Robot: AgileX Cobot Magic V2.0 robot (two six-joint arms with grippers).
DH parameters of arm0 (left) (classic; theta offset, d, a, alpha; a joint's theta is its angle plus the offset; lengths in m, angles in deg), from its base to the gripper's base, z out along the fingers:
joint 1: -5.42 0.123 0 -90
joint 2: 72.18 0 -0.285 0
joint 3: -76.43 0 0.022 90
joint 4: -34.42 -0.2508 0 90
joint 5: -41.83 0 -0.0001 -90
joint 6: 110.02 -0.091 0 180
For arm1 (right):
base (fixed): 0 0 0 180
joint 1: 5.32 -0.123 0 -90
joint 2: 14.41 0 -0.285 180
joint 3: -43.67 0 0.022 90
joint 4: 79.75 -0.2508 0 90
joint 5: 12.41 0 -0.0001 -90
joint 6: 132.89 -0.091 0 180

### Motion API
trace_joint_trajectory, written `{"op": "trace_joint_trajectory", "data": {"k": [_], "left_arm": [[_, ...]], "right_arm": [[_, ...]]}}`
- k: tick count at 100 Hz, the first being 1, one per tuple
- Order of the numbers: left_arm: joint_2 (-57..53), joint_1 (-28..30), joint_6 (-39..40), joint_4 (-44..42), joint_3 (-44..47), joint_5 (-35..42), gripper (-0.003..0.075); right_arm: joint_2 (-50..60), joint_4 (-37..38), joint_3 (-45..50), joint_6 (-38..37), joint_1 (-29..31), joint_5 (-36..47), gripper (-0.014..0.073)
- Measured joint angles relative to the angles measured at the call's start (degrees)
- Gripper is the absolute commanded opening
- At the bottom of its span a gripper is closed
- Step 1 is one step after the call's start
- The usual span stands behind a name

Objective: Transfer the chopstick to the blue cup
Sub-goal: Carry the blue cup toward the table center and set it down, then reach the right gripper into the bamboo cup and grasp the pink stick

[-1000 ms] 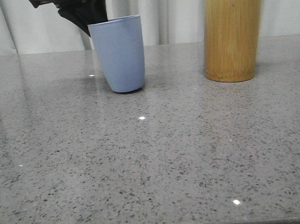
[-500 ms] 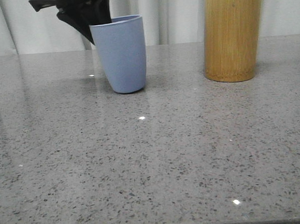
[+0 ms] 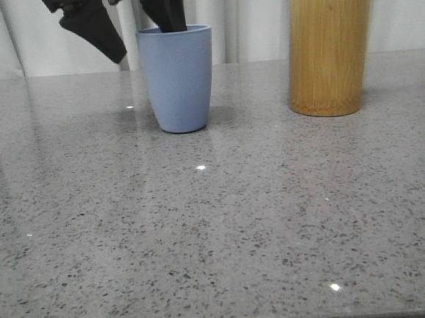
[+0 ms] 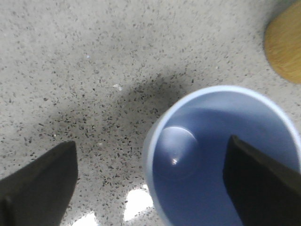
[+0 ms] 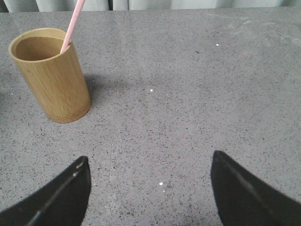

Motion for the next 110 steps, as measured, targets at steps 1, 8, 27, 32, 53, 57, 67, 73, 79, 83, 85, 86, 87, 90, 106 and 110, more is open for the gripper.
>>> {"op": "trace_joint_trajectory", "data": {"k": [1, 8, 27, 32, 53, 57, 67, 73, 79, 83, 85, 86, 87, 90, 106, 110], "left_arm": [[-0.14, 0.0, 0.0, 0.0, 0.0, 0.0, 0.0609], [-1.72, 0.0, 0.0, 0.11, 0.0, 0.0, 0.0609], [-6.73, 0.0, 0.0, -2.94, 0.0, -1.32, 0.0608], [-8.24, 0.0, 0.0, -4.14, 0.0, -1.6, 0.0608], [-16.87, 5.17, 0.0, -5.1, 0.0, -1.7, 0.0608], [-18.73, 6.59, 0.0, -5.22, 0.14, -1.7, 0.0608], [-23.09, 10.96, 0.0, -5.46, 1.91, -1.72, 0.0608], [-25.88, 13.11, 0.0, -5.71, 4.41, -1.72, 0.0608], [-28.7, 15.05, 0.0, -5.77, 7.62, -1.31, 0.0608], [-30.35, 15.88, 0.0, -5.77, 10.59, -0.66, 0.0608], [-31.38, 16.31, 0.0, -5.77, 12.22, -0.39, 0.0608], [-32.06, 16.55, 0.0, -5.77, 12.78, -0.11, 0.0608], [-32.41, 16.68, 0.0, -5.77, 13.91, 0.02, 0.0608], [-33.82, 17.01, 0.0, -5.77, 16.31, 0.86, 0.0608], [-42.96, 17.97, 0.39, -5.47, 30.52, 5.38, 0.0608], [-45.53, 17.97, 0.49, -5.33, 33.45, 6.26, 0.0608]], "right_arm": [[0.0, 0.0, 0.0, 0.0, 0.0, 0.0, 0.0538], [0.0, 0.0, 0.0, 0.0, 0.0, 0.0, 0.0538], [0.0, 0.0, 0.0, 0.0, 0.0, 0.0, 0.0538], [0.0, 0.0, 0.0, 0.0, 0.0, 0.0, 0.0538], [0.0, 0.0, 0.0, 0.0, 0.0, 0.0, 0.0538], [0.0, 0.0, 0.0, 0.0, 0.0, 0.0, 0.0538], [0.0, 0.0, 0.0, 0.0, 0.0, 0.0, 0.0538], [0.0, 0.0, 0.0, 0.0, 0.0, 0.0, 0.0538], [0.0, 0.0, 0.0, 0.0, 0.0, 0.0, 0.0538], [0.0, 0.0, 0.0, 0.0, 0.0, 0.0, 0.0538], [0.0, 0.0, 0.0, 0.0, 0.0, 0.0, 0.0538], [0.0, 0.0, 0.0, 0.0, 0.0, 0.0, 0.0538], [0.0, 0.0, 0.0, 0.0, 0.0, 0.0, 0.0538], [0.0, 0.0, 0.0, 0.0, 0.0, 0.0, 0.0538], [0.0, 0.0, 0.0, 0.0, 0.0, 0.0, 0.0538], [0.0, 0.0, 0.0, 0.0, 0.0, 0.0, 0.0538]]}}
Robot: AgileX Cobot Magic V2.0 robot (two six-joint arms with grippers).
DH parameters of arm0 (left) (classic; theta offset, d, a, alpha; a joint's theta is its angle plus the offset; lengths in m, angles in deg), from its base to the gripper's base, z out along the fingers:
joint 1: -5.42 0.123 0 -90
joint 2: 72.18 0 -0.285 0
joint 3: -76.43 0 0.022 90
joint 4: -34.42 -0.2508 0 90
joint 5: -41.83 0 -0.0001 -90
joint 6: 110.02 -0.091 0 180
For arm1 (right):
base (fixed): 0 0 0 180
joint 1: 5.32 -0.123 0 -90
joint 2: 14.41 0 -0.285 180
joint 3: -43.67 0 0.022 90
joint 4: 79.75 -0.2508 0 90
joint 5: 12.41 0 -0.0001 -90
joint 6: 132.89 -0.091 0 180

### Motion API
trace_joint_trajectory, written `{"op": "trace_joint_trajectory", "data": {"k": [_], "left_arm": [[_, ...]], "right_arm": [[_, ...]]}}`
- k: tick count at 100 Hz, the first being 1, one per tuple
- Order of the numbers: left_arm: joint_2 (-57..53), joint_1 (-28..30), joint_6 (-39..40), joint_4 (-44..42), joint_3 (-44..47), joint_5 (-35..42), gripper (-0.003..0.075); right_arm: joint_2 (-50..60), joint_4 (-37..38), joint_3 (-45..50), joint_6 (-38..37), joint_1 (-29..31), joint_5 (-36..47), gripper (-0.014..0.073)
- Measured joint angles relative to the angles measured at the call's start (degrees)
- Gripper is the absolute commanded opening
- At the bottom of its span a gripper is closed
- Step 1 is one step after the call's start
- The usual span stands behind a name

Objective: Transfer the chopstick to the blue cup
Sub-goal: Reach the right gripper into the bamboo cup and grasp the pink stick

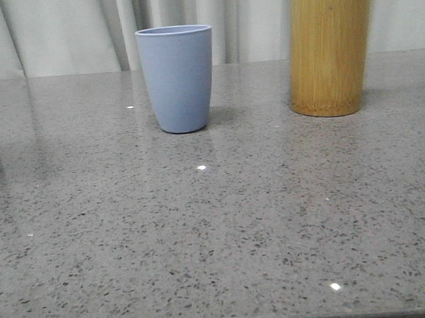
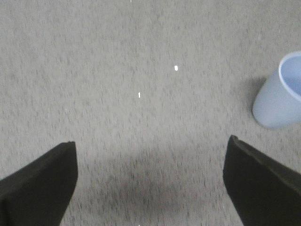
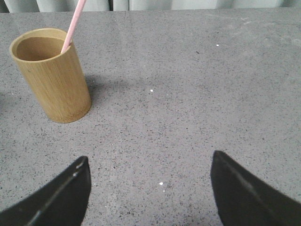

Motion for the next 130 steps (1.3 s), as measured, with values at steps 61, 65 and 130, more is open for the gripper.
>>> {"op": "trace_joint_trajectory", "data": {"k": [61, 65, 130], "left_arm": [[-18.21, 0.0, 0.09, 0.27, 18.3, 5.47, 0.0608], [-18.21, 0.0, 0.09, 0.27, 18.3, 5.61, 0.0608], [-18.21, 0.0, 0.09, 0.27, 18.39, 5.61, 0.0608]], "right_arm": [[-5.1, -6.8, 6.8, 0.0, 0.0, 29.27, 0.0538], [-6.65, -6.83, 7.66, 0.0, 0.0, 32.25, 0.0538], [-32.37, -7.2, 8.86, 0.0, -6.91, 63.67, 0.0538]]}}
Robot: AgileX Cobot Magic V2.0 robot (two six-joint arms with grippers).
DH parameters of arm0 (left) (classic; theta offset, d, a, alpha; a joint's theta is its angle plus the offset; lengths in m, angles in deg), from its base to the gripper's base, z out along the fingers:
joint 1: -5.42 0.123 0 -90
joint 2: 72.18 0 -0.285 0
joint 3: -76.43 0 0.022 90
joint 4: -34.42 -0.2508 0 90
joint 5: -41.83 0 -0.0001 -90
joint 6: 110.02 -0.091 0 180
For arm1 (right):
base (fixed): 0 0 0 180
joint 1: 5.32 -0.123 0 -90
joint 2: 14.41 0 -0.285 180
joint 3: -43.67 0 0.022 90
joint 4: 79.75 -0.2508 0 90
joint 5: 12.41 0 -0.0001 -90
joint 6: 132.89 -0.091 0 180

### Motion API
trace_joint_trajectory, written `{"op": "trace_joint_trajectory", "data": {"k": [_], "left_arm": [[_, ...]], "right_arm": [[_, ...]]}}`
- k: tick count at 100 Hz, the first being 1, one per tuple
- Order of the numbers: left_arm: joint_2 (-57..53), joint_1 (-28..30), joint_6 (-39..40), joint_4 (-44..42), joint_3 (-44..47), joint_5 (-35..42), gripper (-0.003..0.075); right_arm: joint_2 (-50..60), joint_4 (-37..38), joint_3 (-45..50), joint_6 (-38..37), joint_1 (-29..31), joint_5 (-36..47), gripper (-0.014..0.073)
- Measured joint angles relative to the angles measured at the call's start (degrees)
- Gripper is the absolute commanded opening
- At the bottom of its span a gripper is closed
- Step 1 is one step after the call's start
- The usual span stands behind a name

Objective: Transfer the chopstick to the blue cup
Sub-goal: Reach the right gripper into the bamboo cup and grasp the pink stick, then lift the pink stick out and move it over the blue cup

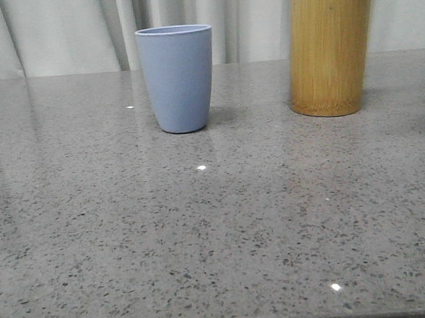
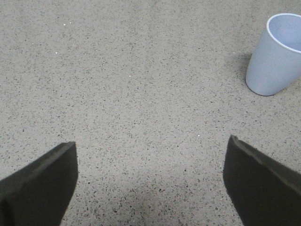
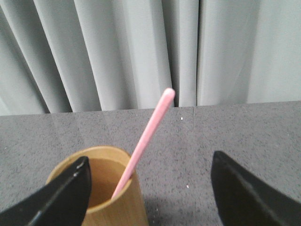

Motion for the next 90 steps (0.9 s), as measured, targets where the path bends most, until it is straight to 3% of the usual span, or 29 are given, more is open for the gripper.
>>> {"op": "trace_joint_trajectory", "data": {"k": [57, 90], "left_arm": [[0.0, 0.0, 0.0, 0.0, 0.0, 0.12, 0.0608], [0.0, 0.0, 0.0, 0.0, 0.0, 0.12, 0.0608]], "right_arm": [[-13.54, -0.02, -10.38, -0.53, -0.1, 2.91, 0.0531], [-13.79, -0.12, -10.38, -2.93, -0.1, 3.37, 0.0303]]}}
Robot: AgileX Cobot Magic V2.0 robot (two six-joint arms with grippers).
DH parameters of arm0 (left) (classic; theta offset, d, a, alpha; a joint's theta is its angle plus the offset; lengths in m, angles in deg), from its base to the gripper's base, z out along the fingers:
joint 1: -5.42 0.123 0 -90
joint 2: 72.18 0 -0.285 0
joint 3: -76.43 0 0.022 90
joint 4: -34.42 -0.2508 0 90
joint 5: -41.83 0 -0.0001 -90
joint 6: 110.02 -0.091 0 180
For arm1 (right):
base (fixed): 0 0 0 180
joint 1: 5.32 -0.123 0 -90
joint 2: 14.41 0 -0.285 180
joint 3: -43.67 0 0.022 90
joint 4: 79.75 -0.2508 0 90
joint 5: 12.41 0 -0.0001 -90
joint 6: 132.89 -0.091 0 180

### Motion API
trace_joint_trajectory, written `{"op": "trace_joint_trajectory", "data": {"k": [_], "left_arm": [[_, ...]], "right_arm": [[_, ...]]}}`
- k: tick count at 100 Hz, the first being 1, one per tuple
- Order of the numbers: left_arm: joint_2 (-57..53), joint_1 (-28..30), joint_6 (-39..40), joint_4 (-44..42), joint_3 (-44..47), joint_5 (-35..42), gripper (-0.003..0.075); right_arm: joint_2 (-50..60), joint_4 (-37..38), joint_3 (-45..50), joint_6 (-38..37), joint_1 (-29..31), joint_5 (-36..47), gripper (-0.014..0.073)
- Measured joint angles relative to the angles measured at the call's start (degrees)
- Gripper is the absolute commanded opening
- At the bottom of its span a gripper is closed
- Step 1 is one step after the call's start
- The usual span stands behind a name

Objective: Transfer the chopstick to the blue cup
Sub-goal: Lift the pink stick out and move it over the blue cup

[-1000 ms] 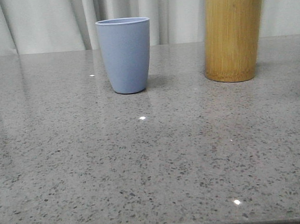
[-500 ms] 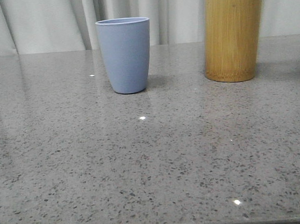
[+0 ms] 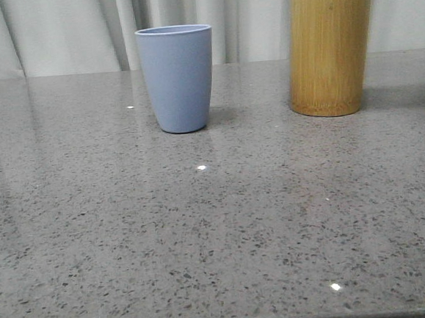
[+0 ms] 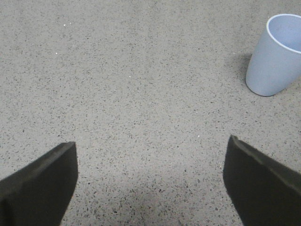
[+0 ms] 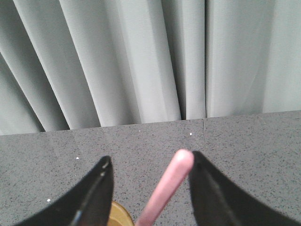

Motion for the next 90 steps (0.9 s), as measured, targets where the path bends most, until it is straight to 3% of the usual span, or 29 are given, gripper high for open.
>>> {"op": "trace_joint_trajectory", "data": {"k": [68, 90], "left_arm": [[0.0, 0.0, 0.0, 0.0, 0.0, 0.0, 0.0608], [0.0, 0.0, 0.0, -0.24, 0.0, 0.0, 0.0608]], "right_arm": [[0.0, -0.72, -0.47, -1.62, -0.02, 2.34, -0.0045], [0.0, -0.72, -0.82, -1.62, -0.02, 2.57, -0.0064]]}}
